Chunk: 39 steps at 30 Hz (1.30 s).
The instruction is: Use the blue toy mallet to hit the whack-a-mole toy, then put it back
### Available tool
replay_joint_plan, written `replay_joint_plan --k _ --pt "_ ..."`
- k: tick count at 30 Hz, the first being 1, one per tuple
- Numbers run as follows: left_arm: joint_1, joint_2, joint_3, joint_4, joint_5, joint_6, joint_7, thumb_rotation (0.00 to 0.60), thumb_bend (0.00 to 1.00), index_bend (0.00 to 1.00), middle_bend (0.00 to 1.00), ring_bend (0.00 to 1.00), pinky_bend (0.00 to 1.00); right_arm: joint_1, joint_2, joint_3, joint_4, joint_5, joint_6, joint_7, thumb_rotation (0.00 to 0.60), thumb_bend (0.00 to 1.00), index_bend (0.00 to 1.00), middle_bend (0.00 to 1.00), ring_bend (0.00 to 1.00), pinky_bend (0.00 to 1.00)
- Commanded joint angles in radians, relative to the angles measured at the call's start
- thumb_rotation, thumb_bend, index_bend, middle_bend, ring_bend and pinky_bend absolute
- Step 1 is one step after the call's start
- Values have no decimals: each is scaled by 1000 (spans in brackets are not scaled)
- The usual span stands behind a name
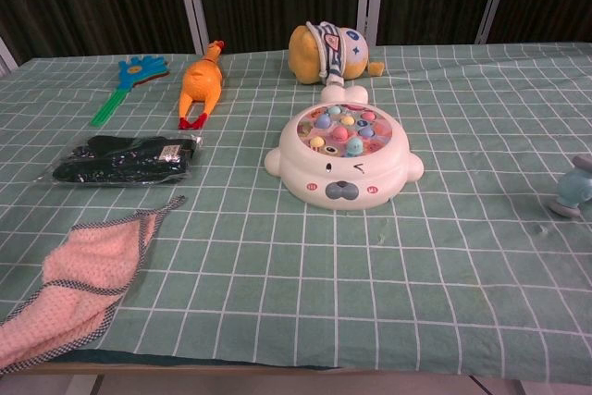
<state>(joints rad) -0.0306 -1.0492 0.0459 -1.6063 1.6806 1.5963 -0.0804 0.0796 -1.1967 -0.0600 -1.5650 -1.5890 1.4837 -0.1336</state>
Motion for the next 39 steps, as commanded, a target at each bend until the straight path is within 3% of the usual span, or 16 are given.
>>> replay_joint_plan --k 1,7,8,9,13,16,19,24,30,39 --pt "-1 3 2 2 1 -4 -5 600 408 37 49 0 0 -1 1 1 -1 -3 0 1 600 274 0 0 0 0" --pt "-6 10 8 -1 5 -17 -14 600 410 38 50 0 0 0 0 3 9 -27 12 29 600 274 0 0 0 0" --pt "-7 11 9 -2 6 -19 -14 600 410 38 50 0 0 2 -3 12 14 -23 14 43 600 274 1 0 0 0" --pt "-9 11 7 0 3 -23 -16 600 410 38 50 0 0 23 -15 59 34 41 -13 75 600 274 6 0 0 0" --pt "-19 9 3 2 -9 -43 -13 600 414 38 50 0 0 139 5 141 99 206 -263 142 600 274 85 0 0 0" --pt "-24 6 3 1 -14 -56 -8 600 416 38 49 0 0 216 19 168 152 274 -435 211 600 274 145 1 0 1" --pt "-26 4 4 1 -14 -62 -4 600 418 37 49 0 0 266 18 171 199 300 -536 219 600 274 193 1 0 1" --pt "-26 4 4 0 -19 -64 -4 600 419 34 48 0 0 304 -20 173 260 298 -578 224 600 284 322 27 0 0" --pt "-24 1 7 5 -7 -52 -7 600 420 31 38 0 0 338 -66 176 315 283 -605 266 600 411 470 72 0 0" --pt "-18 -3 8 18 11 -25 -23 600 427 31 38 0 0 353 -84 154 343 264 -626 298 600 459 503 103 0 0"
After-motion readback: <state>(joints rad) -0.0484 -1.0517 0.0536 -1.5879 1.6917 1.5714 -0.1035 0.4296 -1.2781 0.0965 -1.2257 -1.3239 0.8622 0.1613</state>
